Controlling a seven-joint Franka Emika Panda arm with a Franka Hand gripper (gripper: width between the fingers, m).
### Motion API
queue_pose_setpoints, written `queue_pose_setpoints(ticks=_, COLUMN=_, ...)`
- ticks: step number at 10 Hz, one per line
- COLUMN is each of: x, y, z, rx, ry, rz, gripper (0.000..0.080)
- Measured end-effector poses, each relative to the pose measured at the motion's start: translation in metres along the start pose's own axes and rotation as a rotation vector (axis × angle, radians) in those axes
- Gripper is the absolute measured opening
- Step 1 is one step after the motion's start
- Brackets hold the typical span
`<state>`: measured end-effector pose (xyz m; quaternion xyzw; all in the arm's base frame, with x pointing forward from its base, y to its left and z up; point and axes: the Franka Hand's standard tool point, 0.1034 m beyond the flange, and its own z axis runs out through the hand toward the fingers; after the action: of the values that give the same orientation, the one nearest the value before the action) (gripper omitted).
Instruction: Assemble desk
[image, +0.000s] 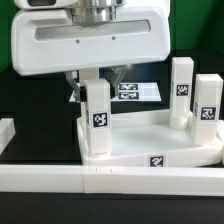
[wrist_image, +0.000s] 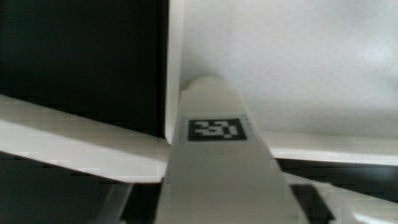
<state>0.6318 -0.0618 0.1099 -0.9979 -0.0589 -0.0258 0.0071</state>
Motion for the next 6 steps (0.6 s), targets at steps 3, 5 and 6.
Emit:
queue_pose_setpoints(ticks=3, x=0.0009, y=-0.0042, z=0.0004, rx=0.002, ry=0.003, rz=0.356, gripper=0.0289)
queue_pose_setpoints(ticks=5, x=0.0007, y=-0.0052, z=0.0008, rx=0.011, ry=0.001, rz=0.585, gripper=0.029)
queue_pose_setpoints(ticks=6, x=0.0007, y=-0.0057, z=0.0009, rx=0.014, ry=0.0, rz=0.667, gripper=0.029)
